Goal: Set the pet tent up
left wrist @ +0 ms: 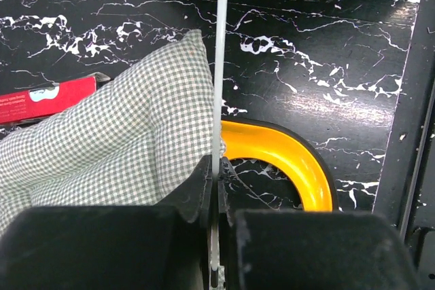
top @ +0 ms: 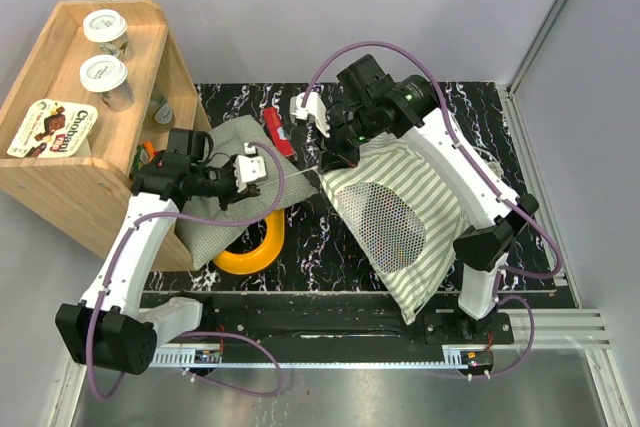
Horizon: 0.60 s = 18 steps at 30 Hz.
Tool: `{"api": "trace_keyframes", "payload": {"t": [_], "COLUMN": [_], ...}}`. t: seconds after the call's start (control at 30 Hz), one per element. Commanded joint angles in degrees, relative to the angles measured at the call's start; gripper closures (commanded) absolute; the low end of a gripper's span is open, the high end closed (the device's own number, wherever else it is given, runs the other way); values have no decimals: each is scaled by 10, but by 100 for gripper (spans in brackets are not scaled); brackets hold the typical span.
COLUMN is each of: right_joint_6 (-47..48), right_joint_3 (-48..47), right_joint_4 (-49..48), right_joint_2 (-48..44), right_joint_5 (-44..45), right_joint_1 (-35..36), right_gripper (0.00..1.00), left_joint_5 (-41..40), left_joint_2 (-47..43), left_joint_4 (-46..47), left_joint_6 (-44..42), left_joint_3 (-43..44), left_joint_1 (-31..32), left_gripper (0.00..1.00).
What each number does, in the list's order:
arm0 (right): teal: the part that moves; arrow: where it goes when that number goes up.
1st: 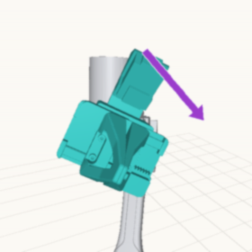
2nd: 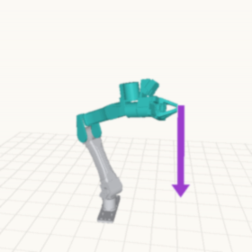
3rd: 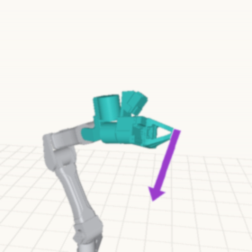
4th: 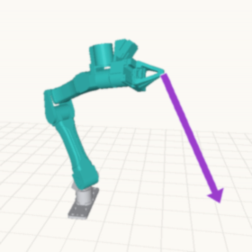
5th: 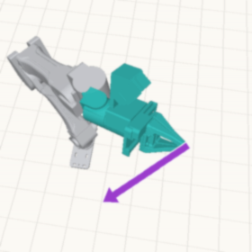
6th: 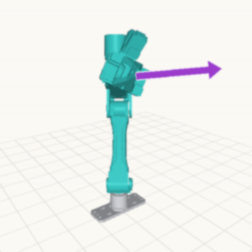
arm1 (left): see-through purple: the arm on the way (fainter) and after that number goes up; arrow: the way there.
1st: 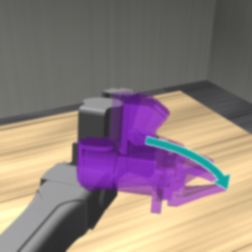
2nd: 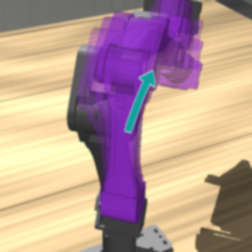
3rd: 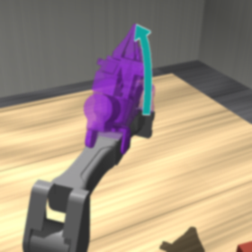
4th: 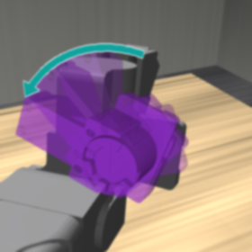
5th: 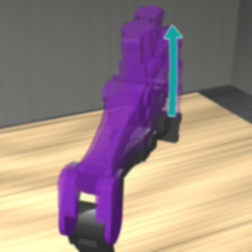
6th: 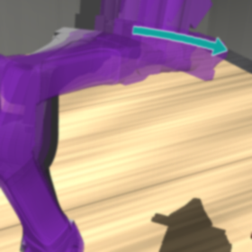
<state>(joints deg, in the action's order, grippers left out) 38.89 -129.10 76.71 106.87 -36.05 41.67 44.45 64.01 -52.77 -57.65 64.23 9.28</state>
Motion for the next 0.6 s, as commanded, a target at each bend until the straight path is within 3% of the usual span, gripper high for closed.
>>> {"api": "trace_keyframes", "payload": {"t": [0.0,0.07,0.13,0.27,0.4,0.57], "right_joint_6": [5,-4,-9,-6,-7,-1], "right_joint_3": [4,2,-11,-62,-118,-128], "right_joint_4": [-24,-25,-25,-7,6,7], "right_joint_2": [-30,-21,-7,36,69,77], "right_joint_5": [4,0,-13,-16,-56,-68], "right_joint_1": [0,0,3,35,41,57], "right_gripper": [100,100,100,100,100,96], "left_joint_5": [27,62,78,43,33,33], "left_joint_2": [1,-12,-26,-20,-11,1], "left_joint_4": [-24,-17,37,100,133,187], "left_joint_6": [-30,2,87,227,286,349], "left_joint_3": [12,27,41,90,116,153], "left_joint_1": [-4,-3,1,67,132,144], "left_gripper": [100,100,100,100,100,100]}}
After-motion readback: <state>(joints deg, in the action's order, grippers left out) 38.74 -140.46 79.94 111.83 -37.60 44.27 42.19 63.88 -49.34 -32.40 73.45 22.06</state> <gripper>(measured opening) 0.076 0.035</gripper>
